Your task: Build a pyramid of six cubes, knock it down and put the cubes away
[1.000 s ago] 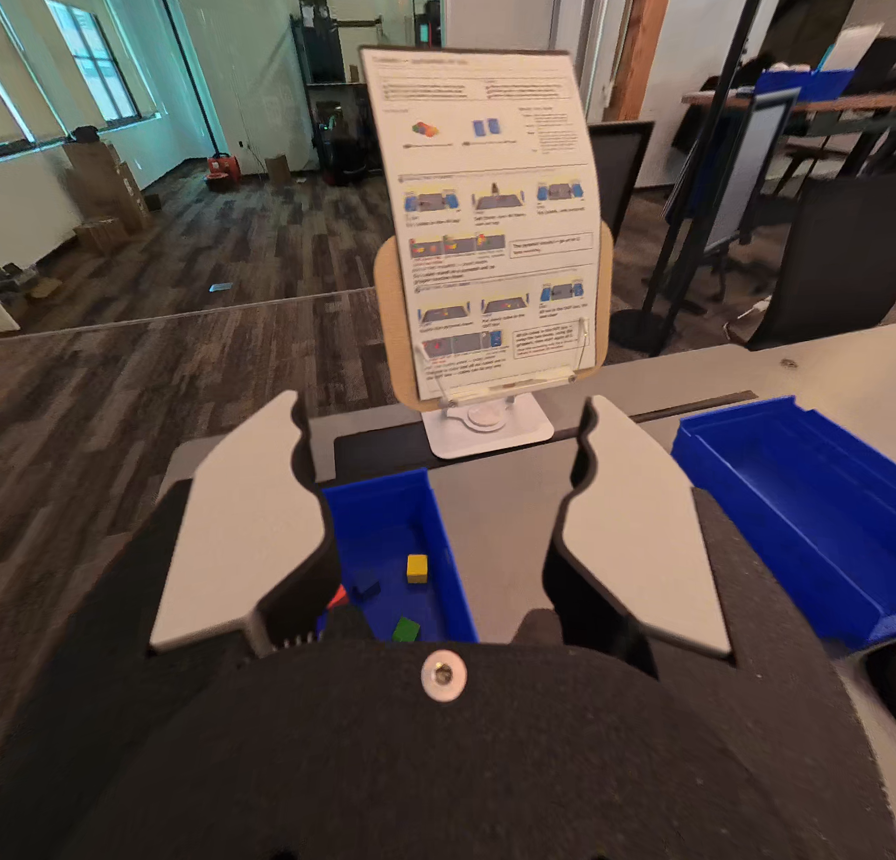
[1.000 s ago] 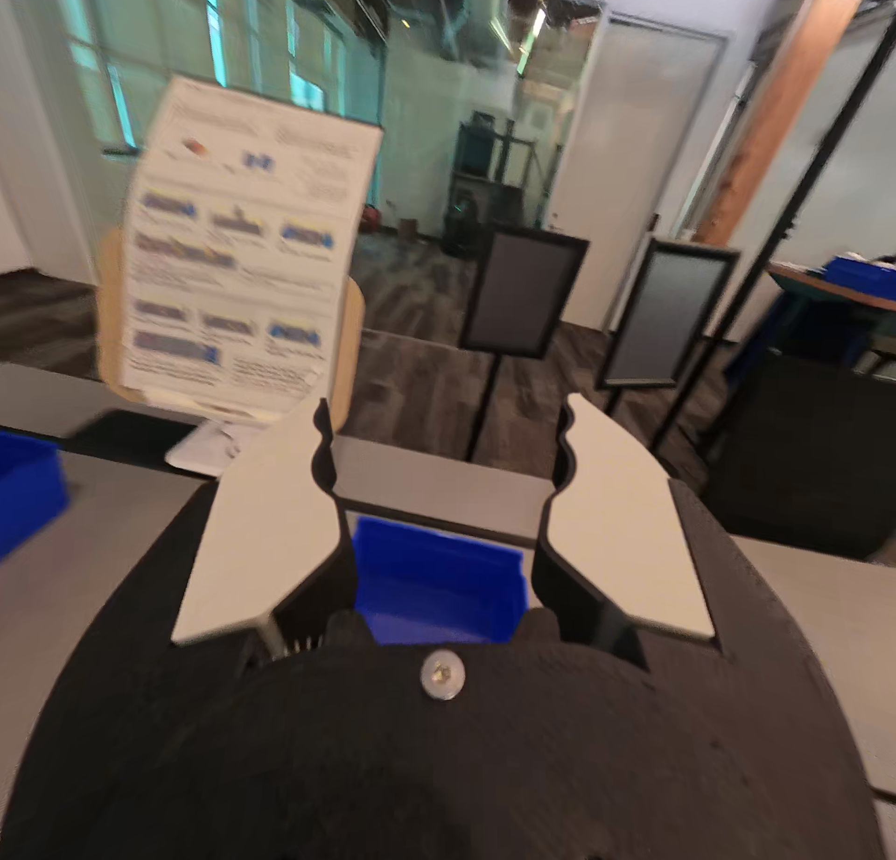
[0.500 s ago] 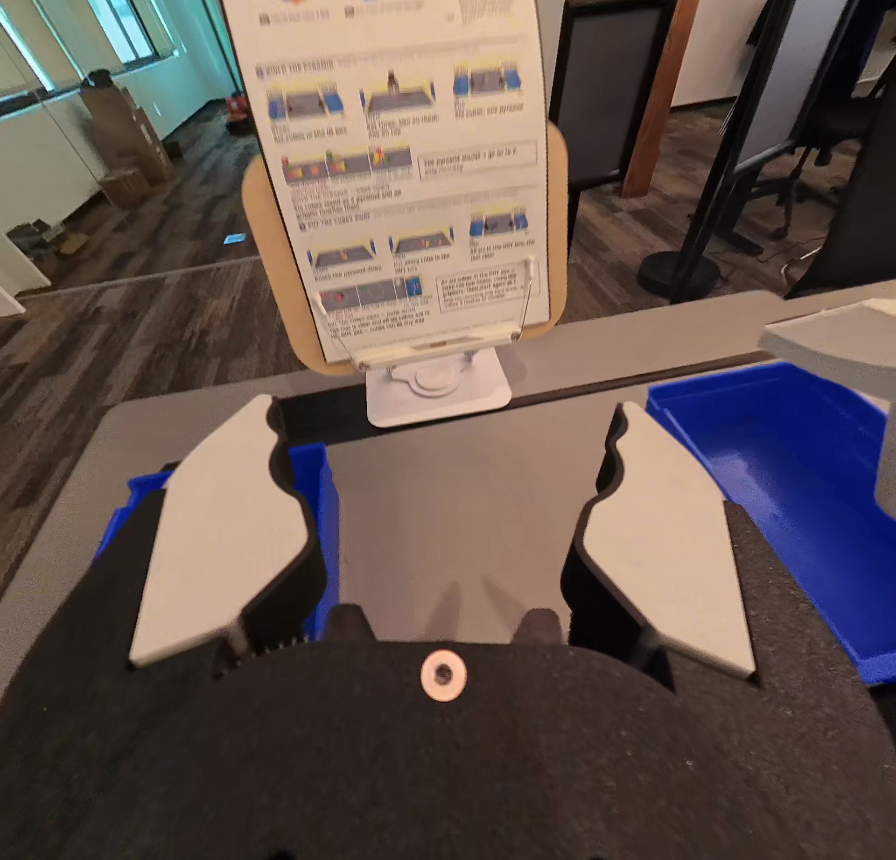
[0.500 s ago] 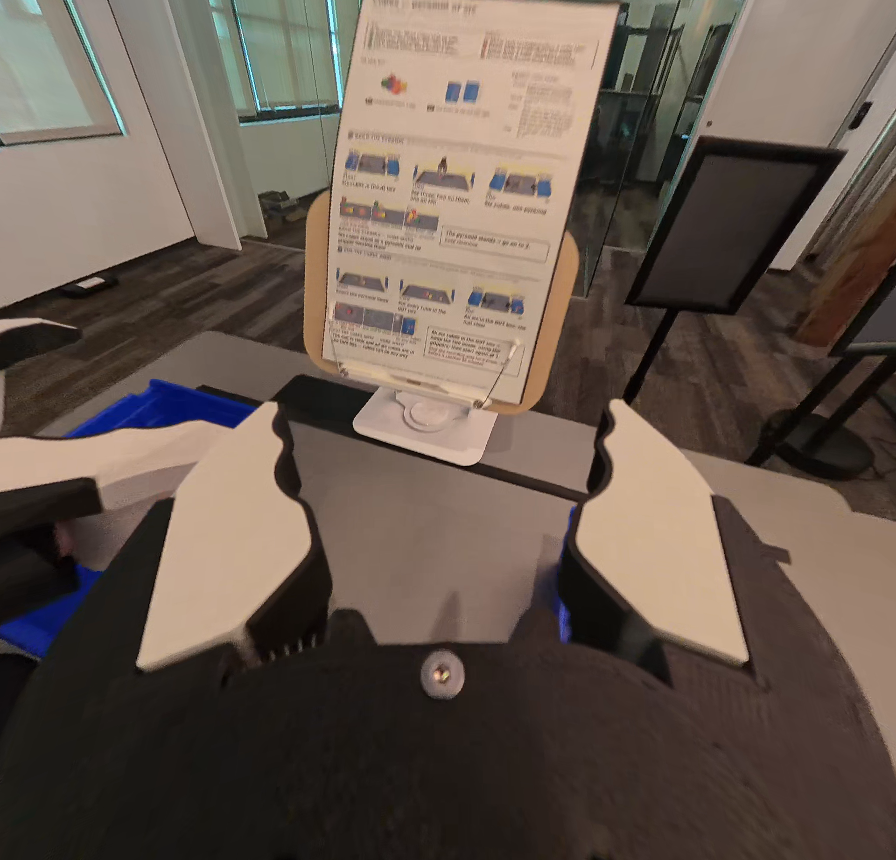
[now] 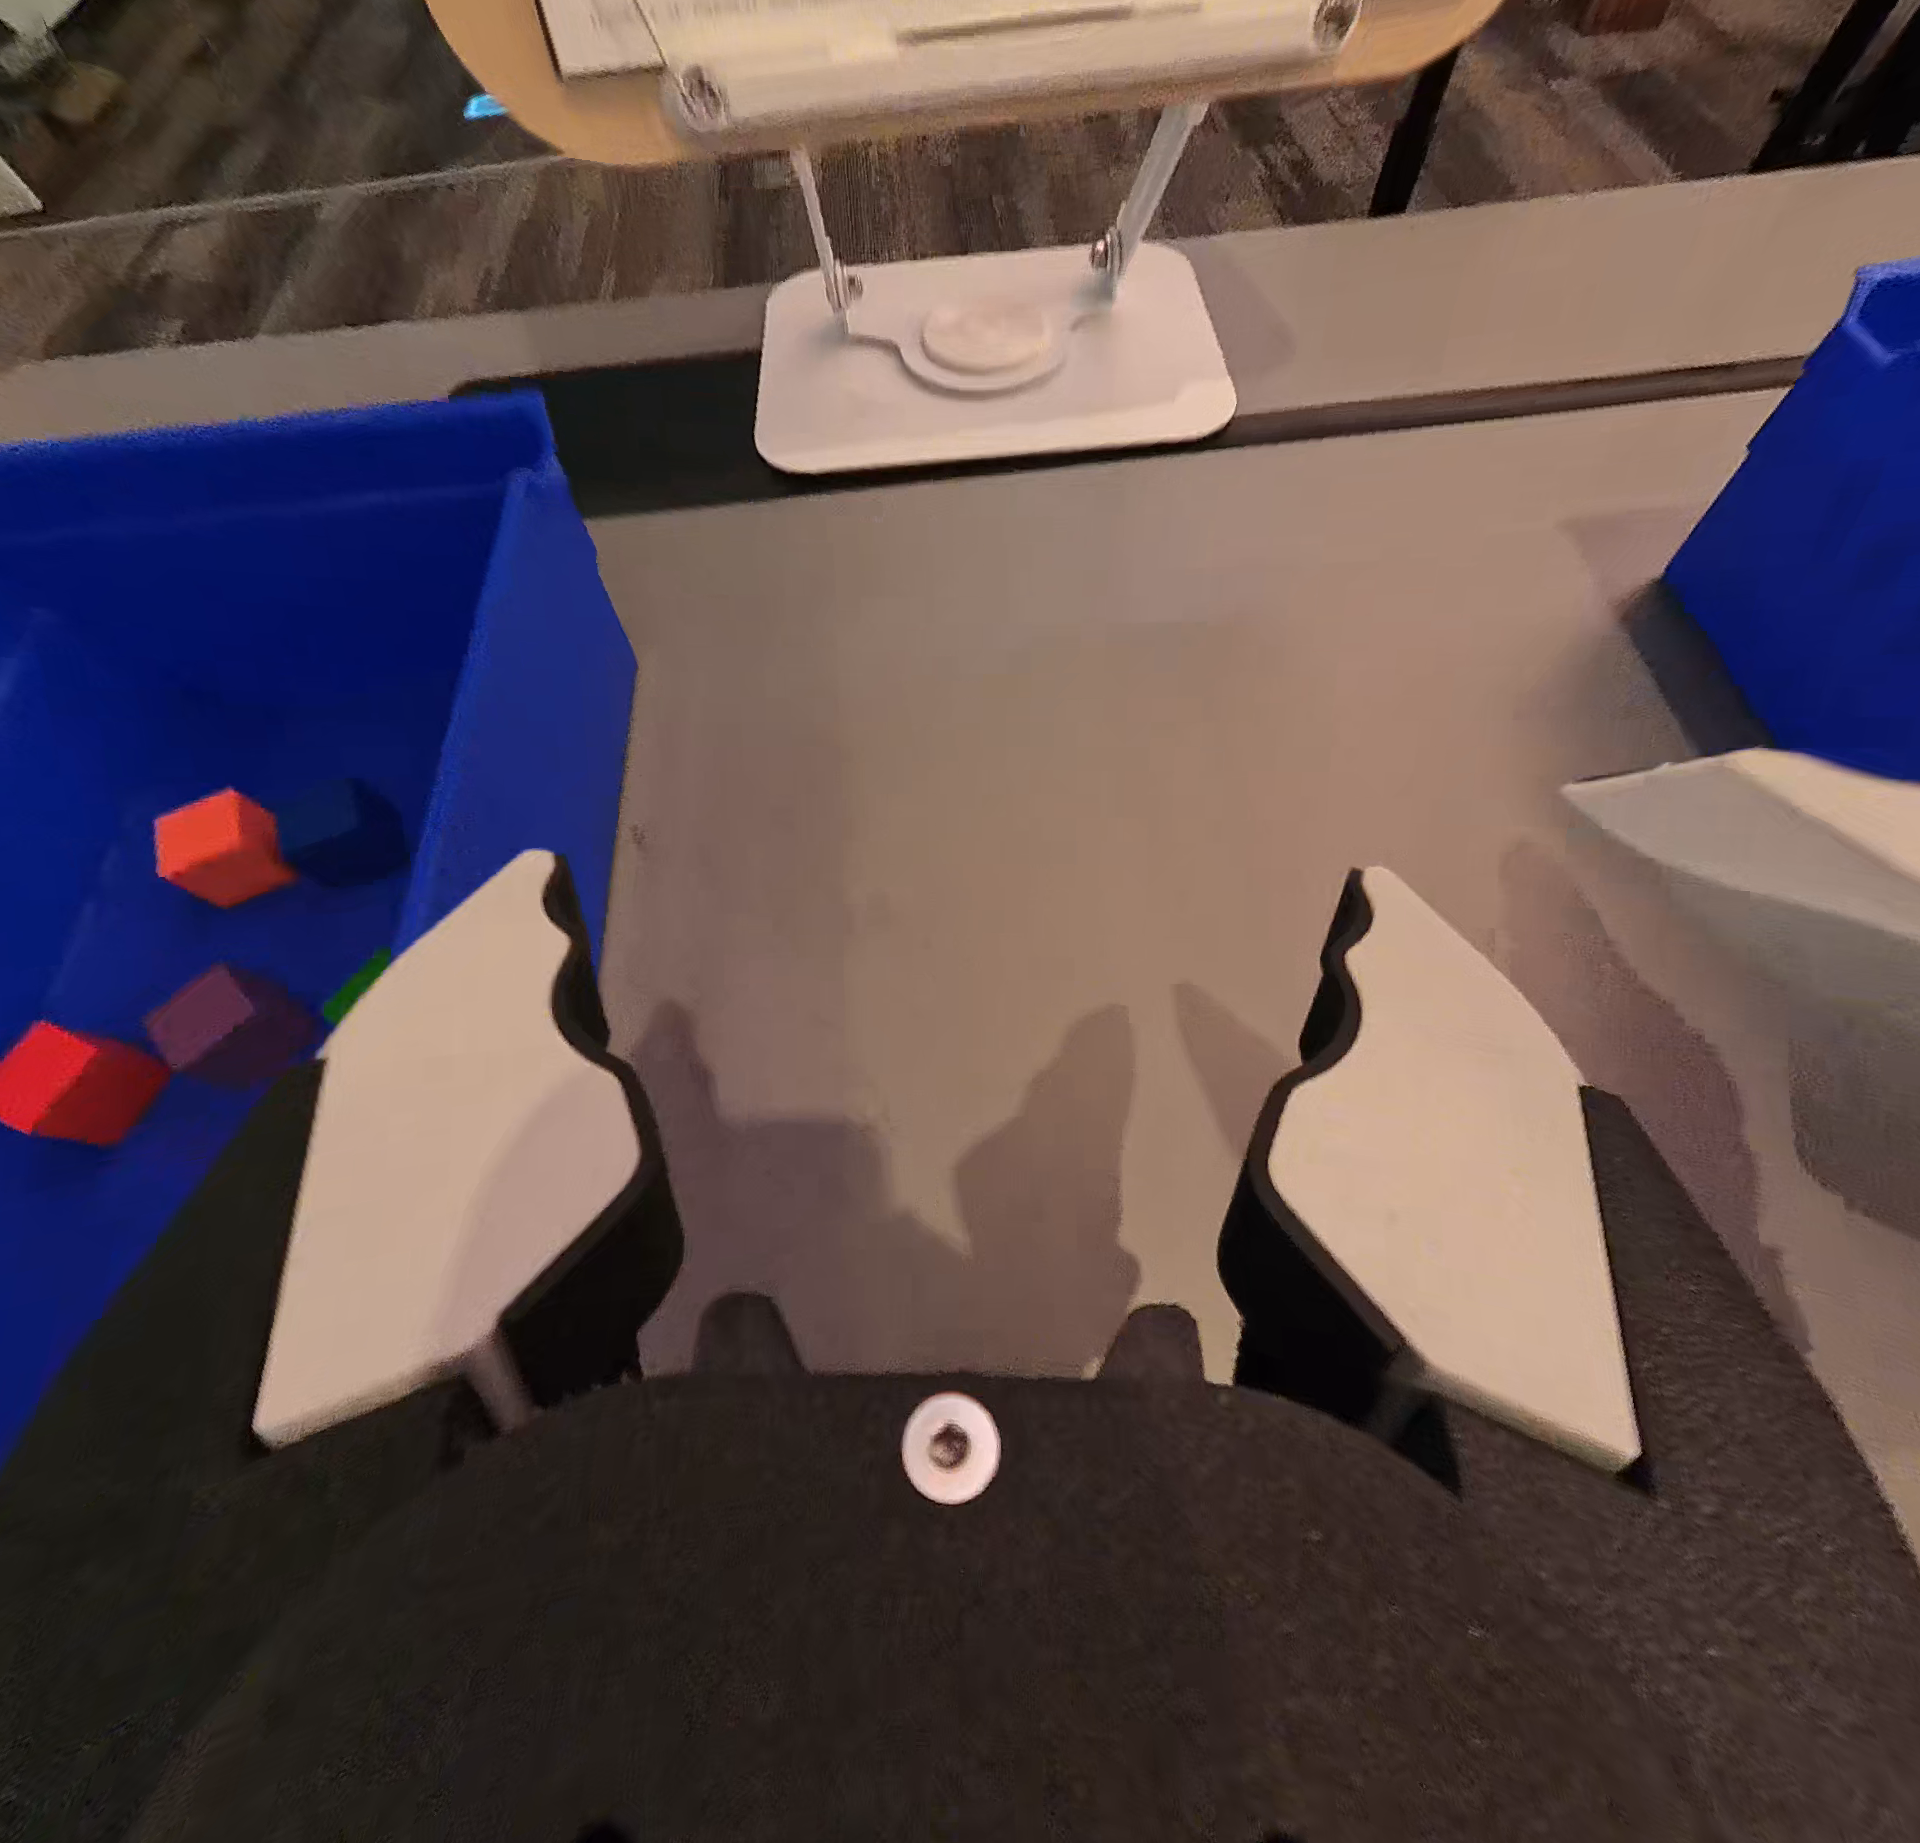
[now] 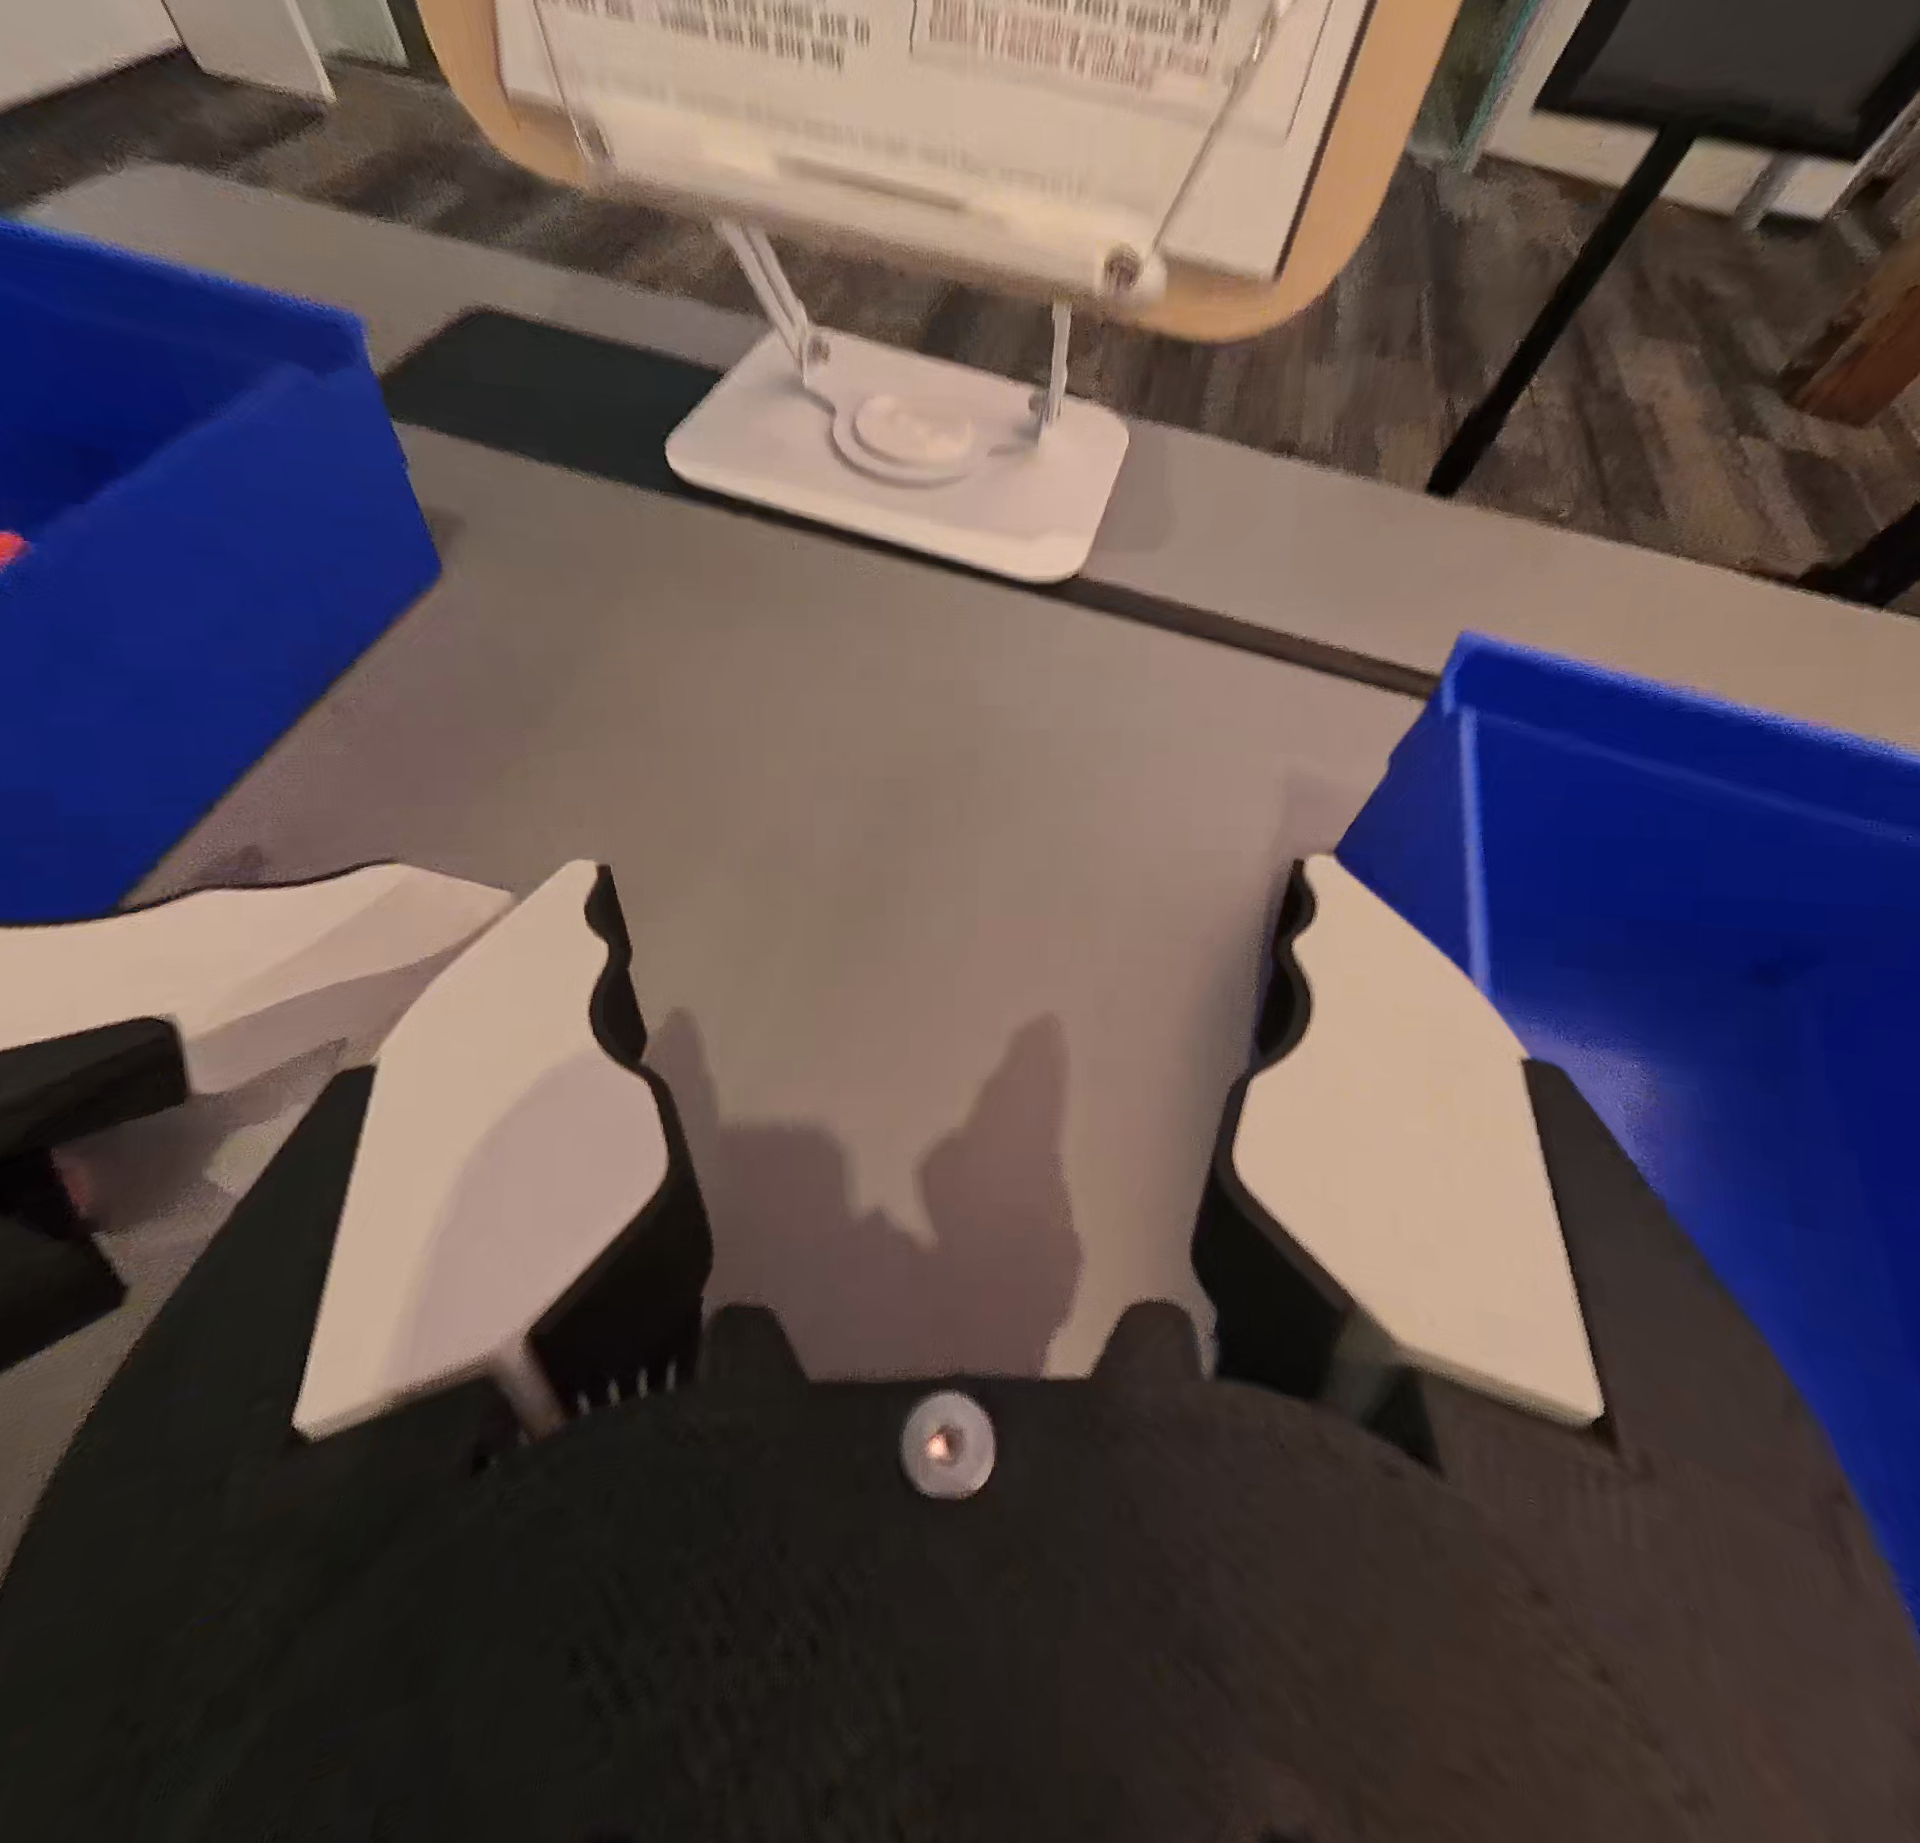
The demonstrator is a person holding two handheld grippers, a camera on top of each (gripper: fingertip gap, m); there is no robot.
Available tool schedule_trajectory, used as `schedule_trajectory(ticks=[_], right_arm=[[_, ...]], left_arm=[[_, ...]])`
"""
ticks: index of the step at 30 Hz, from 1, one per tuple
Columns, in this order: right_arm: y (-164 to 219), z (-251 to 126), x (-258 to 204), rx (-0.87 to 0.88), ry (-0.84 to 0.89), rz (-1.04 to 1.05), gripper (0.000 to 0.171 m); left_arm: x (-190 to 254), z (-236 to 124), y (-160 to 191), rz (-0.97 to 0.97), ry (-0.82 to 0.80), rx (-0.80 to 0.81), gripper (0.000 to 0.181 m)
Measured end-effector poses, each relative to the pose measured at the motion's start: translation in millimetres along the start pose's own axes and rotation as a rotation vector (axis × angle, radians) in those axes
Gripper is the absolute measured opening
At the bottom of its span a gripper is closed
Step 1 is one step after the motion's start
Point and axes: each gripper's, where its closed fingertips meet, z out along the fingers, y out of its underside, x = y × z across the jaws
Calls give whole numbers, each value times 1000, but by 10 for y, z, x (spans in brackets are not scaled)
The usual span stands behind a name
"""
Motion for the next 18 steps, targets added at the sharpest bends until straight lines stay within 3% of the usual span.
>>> schedule_trajectory(ticks=[8, 18], right_arm=[[791, 306, -41, -133, 15, 100, 119], [1142, 407, -22, -190, 57, 196, 121]], left_arm=[[-78, 209, 548, -25, -31, -91, 131], [-85, 381, 911, -84, -29, -173, 132]])
